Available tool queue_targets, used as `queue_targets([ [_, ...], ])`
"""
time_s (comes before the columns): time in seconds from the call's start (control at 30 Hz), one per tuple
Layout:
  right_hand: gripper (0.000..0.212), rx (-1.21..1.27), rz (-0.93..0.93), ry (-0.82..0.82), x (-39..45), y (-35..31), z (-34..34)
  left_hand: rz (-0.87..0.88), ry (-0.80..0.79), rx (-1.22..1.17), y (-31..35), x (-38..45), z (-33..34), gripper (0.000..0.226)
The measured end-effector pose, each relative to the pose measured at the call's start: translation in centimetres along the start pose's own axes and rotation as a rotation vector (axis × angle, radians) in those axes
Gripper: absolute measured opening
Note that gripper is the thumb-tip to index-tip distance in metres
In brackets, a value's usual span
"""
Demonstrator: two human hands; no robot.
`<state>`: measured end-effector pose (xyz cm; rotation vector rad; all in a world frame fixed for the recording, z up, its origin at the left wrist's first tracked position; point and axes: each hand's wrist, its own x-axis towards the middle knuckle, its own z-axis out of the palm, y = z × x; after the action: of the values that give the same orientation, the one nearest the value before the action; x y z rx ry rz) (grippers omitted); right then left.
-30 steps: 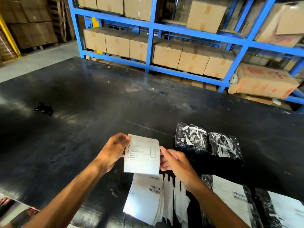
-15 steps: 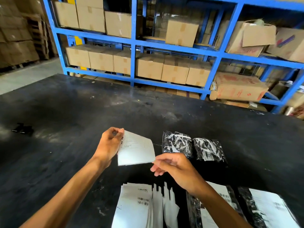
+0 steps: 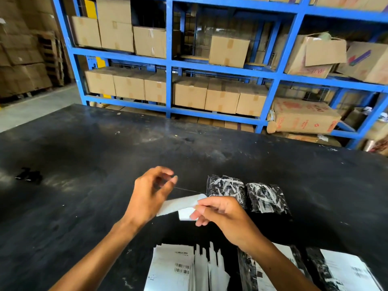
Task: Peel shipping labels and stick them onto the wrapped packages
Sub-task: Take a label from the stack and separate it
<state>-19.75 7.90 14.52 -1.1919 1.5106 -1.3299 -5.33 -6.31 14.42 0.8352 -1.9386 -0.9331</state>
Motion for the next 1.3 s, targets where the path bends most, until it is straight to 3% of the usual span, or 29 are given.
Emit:
queue_targets([
  [0.17, 0.017, 0.011, -0.033, 0.015, 0.8, -0.6, -0.1, 0.292, -0.347, -0.017, 3.3, -1.4, 0.2, 0.009],
  [0.57, 0.027, -0.115, -0.075, 0.046, 2.1, -1.0, 0.1, 0.353, -0.401, 0.141, 2.7, -0.3, -0.7, 0.032],
  [0.67, 0.033, -0.200, -0.118, 0.059, 2.6, -1.0, 0.4, 0.349, -0.381, 0.182, 2.4, -0.1, -0.6, 0.024],
  [0.73, 0.028, -0.217, -0.133, 0.085, 2.8, -0.9, 0.6, 0.246, -0.331, 0.108, 1.9, 0.2, -0.2, 0.006],
  [0.8, 0.019, -0.125, -0.097, 0.117, 3.0, -0.9, 0.7, 0.062, -0.277, -0.001, 1.2, 0.5, 0.2, 0.009],
  [0.97, 0.032, 0.500, 0.080, 0.323, 3.7, -1.4, 0.2, -0.290, -0.147, -0.078, -2.3, 1.8, 0.4, 0.010],
  [1.1, 0.030, 0.729, 0.070, 0.419, 4.5, -2.4, -0.7, -0.418, -0.082, 0.070, -5.9, 2.5, 0.6, 0.017],
  [1.3, 0.046, 0.774, -0.072, 0.614, 4.7, -3.4, -3.7, -0.527, -0.038, 0.222, -10.4, 2.9, 0.4, 0.024],
])
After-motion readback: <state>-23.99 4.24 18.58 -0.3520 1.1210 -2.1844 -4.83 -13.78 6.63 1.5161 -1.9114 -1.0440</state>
